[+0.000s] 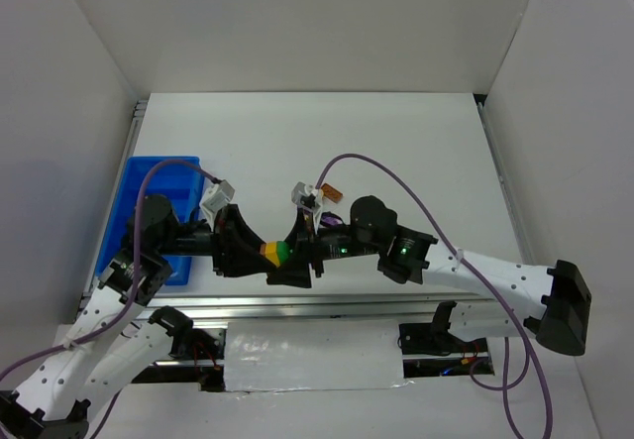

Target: Sort the legos into containers by color

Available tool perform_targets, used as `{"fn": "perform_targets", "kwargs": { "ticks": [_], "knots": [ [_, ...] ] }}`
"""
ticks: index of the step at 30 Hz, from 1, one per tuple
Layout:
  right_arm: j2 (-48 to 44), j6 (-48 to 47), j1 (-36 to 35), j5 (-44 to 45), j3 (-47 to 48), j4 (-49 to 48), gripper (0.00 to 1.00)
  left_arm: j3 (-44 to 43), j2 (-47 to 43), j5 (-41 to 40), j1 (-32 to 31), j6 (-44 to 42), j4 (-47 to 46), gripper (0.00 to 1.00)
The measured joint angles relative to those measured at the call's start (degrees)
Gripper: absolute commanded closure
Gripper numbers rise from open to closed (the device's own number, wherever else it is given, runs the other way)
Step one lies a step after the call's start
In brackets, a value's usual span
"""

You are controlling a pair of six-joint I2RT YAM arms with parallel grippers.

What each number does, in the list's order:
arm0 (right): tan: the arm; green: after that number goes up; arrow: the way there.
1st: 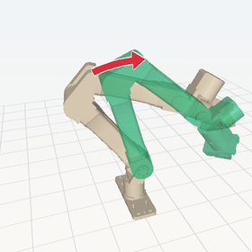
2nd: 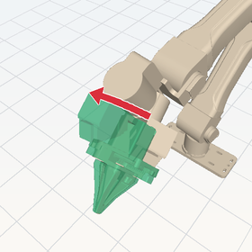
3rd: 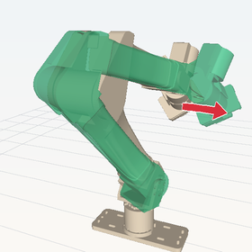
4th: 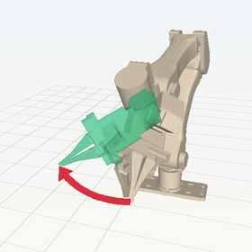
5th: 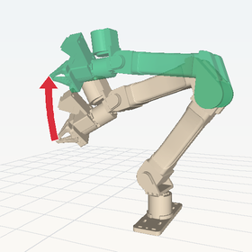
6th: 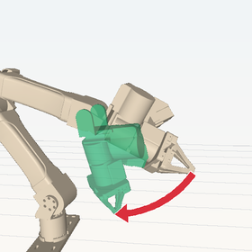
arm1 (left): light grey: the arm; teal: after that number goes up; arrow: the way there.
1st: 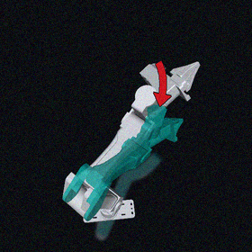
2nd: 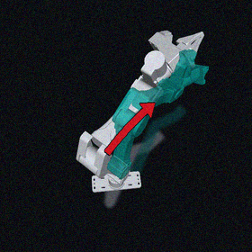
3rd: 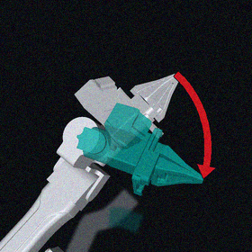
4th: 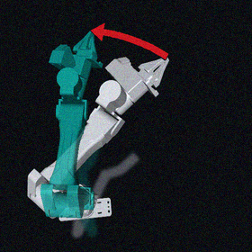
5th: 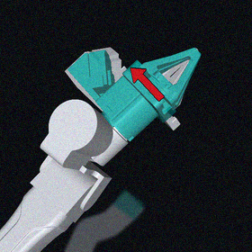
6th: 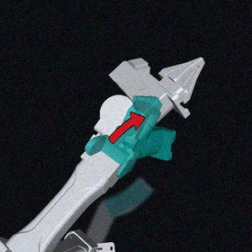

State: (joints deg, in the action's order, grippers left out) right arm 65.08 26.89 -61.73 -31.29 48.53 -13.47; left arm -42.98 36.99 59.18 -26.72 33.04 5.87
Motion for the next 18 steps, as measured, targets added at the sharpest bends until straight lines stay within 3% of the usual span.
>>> {"fn": "perform_targets", "kwargs": {
  "ticks": [9, 14, 18],
  "knots": [
    [-0.7, -1.7, 0.0, -0.2, -0.2, 0.7, 0.35, 0.0, -0.4, 0.2, -0.1, 0.2, -1.5, 1.0],
    [-3.3, -3.3, 0.1, 1.4, -0.3, 2.4, 0.23, 0.0, -0.7, 0.5, -0.1, 0.2, -1.5, 1.0],
    [-3.9, -4.1, 0.2, 1.8, -0.3, 2.7, 0.27, 0.0, -0.7, 0.8, -0.1, 0.2, -1.5, 1.0]
  ]
}}
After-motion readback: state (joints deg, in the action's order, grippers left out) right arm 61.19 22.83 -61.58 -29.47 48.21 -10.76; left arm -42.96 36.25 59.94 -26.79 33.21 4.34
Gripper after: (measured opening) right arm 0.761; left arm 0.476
